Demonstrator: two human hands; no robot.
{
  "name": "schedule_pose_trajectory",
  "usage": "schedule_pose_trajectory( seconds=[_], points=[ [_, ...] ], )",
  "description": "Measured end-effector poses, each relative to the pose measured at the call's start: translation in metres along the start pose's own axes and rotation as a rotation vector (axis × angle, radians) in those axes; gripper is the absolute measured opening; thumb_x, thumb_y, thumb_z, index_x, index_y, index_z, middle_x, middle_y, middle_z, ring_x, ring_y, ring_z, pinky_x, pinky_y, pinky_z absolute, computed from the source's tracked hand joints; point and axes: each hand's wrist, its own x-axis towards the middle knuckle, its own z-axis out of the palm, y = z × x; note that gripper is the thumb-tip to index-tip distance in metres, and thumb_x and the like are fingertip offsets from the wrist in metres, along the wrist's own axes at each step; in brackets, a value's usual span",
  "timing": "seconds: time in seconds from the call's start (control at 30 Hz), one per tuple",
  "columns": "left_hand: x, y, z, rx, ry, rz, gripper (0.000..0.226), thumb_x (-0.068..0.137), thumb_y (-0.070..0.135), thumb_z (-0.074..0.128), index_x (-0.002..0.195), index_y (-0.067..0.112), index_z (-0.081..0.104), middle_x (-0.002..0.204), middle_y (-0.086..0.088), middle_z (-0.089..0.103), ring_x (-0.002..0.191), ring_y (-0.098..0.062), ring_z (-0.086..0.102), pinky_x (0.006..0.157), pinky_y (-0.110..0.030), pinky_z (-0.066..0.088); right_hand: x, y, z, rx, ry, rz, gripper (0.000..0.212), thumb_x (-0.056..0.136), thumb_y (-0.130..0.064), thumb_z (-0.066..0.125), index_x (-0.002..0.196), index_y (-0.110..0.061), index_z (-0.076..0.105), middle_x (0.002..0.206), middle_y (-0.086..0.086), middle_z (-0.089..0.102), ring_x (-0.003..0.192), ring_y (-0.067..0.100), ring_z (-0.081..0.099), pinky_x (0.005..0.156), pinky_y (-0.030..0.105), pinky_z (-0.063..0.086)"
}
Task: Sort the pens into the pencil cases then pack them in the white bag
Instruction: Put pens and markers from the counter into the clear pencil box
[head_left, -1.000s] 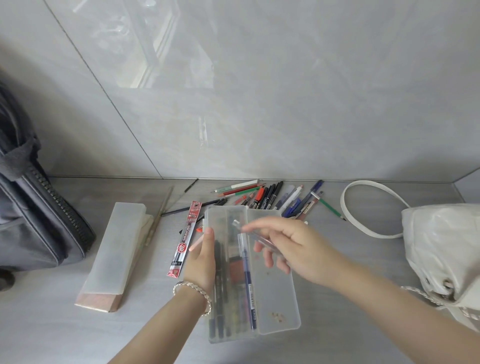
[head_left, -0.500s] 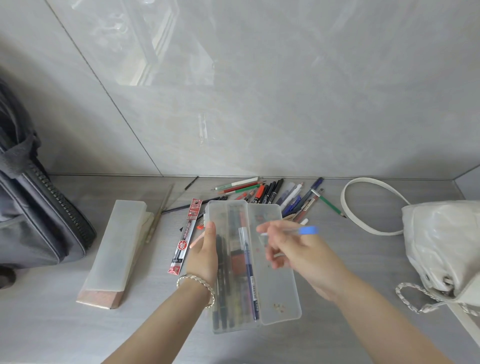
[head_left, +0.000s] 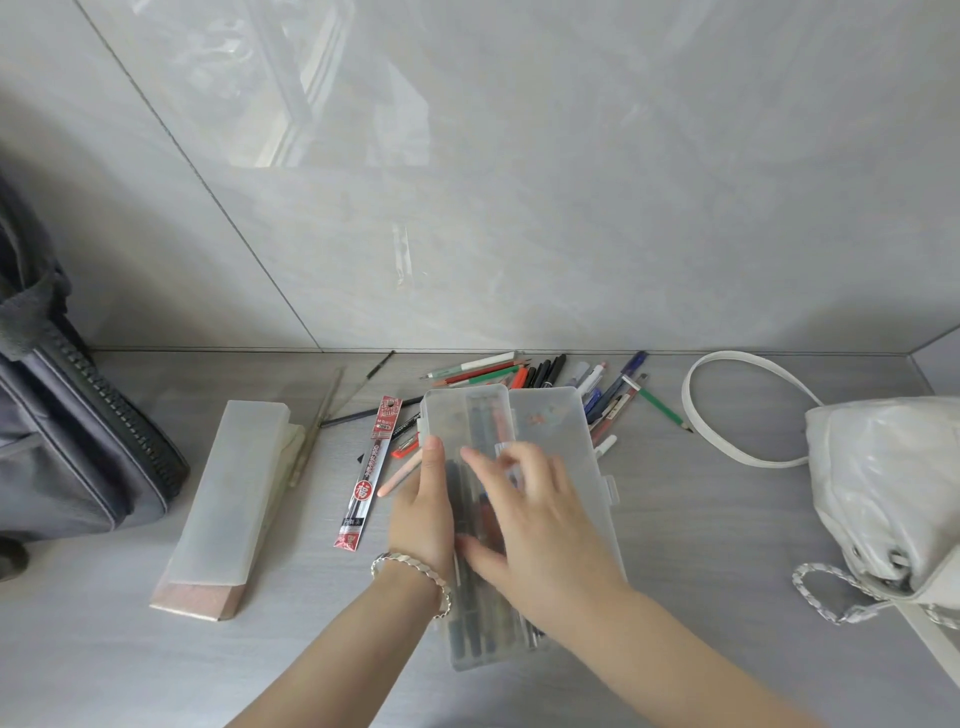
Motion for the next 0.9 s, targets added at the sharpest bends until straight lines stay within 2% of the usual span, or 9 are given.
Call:
schedule_pose_trajectory(
  seconds=[0.13,0.27,0.37,0.43,0.5,0.6,0.67,0.77,0.9],
  points=[
    [-0.002,0.003,0.001,0.012,-0.002,0.003,0.035,0.096,0.047,0.029,0.103,0.027,0.056,0.099,0.008,0.059,0.099,-0.011,0.050,0.084,-0.020,0.032,0.009,0.015,0.014,-0.016,0.134,-0.067,0.036,0.071,-0.035,0.059,0.102,-0.018,0.061,0.114,0.000,0.056,0.102,0.020,0.041,0.082,0.034,0.053],
    [0.003,0.003,0.001,0.047,0.016,-0.050,0.033,0.095,0.049,0.028,0.098,0.027,0.052,0.085,0.011,0.056,0.097,-0.014,0.049,0.084,-0.023,0.030,0.006,0.028,0.023,-0.031,0.071,-0.117,0.044,0.077,-0.043,0.045,0.108,-0.017,0.061,0.121,-0.001,0.048,0.109,0.021,0.040,0.089,0.034,0.051],
    [0.007,0.002,0.002,0.043,0.024,-0.094,0.039,0.094,0.051,0.029,0.101,0.025,0.057,0.094,0.006,0.054,0.098,-0.014,0.046,0.086,-0.024,0.031,0.018,0.045,0.014,0.176,0.063,-0.150,0.043,0.082,-0.043,0.048,0.118,-0.019,0.055,0.123,0.002,0.048,0.114,0.018,0.038,0.103,0.026,0.030],
    [0.012,0.003,0.002,0.070,0.041,-0.129,0.042,0.093,0.053,0.030,0.076,0.023,0.054,0.077,0.007,0.050,0.086,-0.017,0.047,0.082,-0.025,0.034,0.037,0.067,0.005,0.323,0.186,0.057,0.029,0.087,-0.028,0.050,0.109,-0.013,0.062,0.110,0.005,0.059,0.106,0.017,0.046,0.096,0.027,0.035],
    [0.013,0.008,0.003,0.117,0.068,-0.121,0.043,0.095,0.050,0.030,0.060,0.025,0.035,0.064,0.008,0.035,0.064,-0.010,0.038,0.062,-0.016,0.032,0.062,0.104,0.000,0.410,0.215,0.433,0.022,0.090,-0.016,0.050,0.106,-0.009,0.062,0.101,0.009,0.064,0.098,0.024,0.056,0.081,0.031,0.043],
    [0.015,0.012,0.002,0.175,0.084,-0.114,0.043,0.095,0.049,0.029,0.059,0.027,0.026,0.062,0.008,0.027,0.054,-0.005,0.026,0.049,-0.015,0.026,0.087,0.161,0.012,0.338,-0.038,0.875,0.019,0.087,-0.015,0.050,0.098,-0.002,0.058,0.104,0.019,0.067,0.097,0.035,0.061,0.072,0.032,0.044],
    [0.017,0.011,0.001,0.153,0.087,-0.109,0.041,0.095,0.049,0.030,0.060,0.027,0.031,0.063,0.010,0.030,0.056,-0.004,0.029,0.054,-0.018,0.024,0.095,0.178,0.022,0.300,-0.135,0.946,0.011,0.084,-0.017,0.049,0.083,-0.006,0.054,0.099,0.022,0.068,0.092,0.036,0.065,0.068,0.030,0.044],
    [0.023,0.008,-0.002,0.094,0.088,-0.110,0.032,0.095,0.049,0.030,0.082,0.026,0.048,0.074,0.013,0.045,0.080,-0.015,0.045,0.083,-0.024,0.029,0.105,0.186,0.031,0.309,-0.125,0.995,0.014,0.082,-0.018,0.051,0.072,-0.010,0.051,0.091,0.019,0.069,0.084,0.033,0.066,0.066,0.028,0.045],
    [0.027,0.007,-0.009,0.115,0.115,-0.150,0.041,0.094,0.052,0.029,0.088,0.017,0.050,0.087,-0.002,0.053,0.091,-0.023,0.045,0.085,-0.029,0.030,0.124,0.193,0.034,0.368,-0.129,1.050,0.022,0.082,-0.025,0.050,0.080,-0.005,0.059,0.095,0.018,0.067,0.090,0.036,0.065,0.078,0.037,0.054]
  ],
)
